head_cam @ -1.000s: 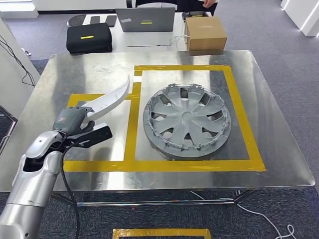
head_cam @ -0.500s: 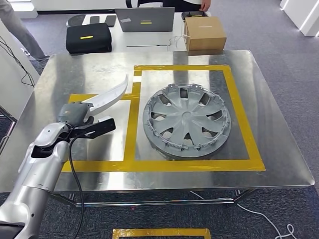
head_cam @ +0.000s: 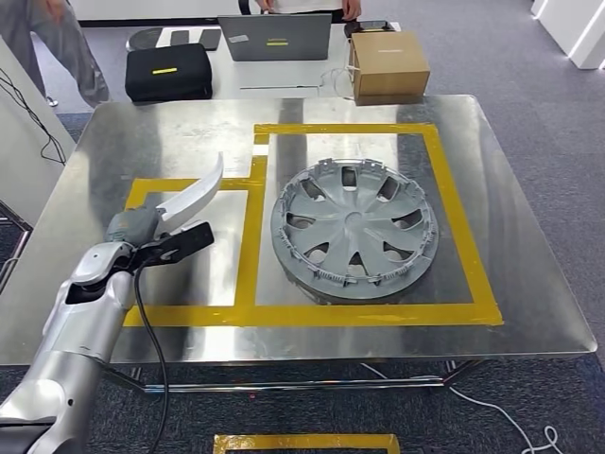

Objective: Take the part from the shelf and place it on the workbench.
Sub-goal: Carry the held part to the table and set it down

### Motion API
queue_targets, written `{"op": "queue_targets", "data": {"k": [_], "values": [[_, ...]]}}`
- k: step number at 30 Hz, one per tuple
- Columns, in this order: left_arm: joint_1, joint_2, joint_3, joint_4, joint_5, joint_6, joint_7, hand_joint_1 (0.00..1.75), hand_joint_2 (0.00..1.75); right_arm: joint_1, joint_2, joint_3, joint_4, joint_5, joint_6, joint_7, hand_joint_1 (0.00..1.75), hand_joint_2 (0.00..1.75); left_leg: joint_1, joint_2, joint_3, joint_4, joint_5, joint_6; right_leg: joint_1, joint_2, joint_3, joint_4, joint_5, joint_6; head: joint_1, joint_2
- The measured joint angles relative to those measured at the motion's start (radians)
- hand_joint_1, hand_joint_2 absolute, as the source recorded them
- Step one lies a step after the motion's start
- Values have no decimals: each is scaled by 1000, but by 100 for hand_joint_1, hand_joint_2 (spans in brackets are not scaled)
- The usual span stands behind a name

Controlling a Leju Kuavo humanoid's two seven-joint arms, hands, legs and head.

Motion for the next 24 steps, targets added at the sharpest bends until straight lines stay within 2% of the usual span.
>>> {"op": "queue_targets", "data": {"k": [6,16,24], "values": [[5,-2,59,0,-21,-7,11,175,175,0,0,0,0,0,-7,10,0,175,0,0,0,0,0,0,0,0,0,0,0,0,0,0],[7,-2,84,0,-21,-7,8,175,175,0,-1,0,0,0,-7,10,0,175,0,0,0,0,0,0,0,0,0,0,0,0,0,0],[7,-2,89,0,-15,-31,-49,175,175,-1,-1,0,0,0,-4,-8,0,175,0,0,0,0,0,0,0,0,0,0,0,0,0,0]]}}
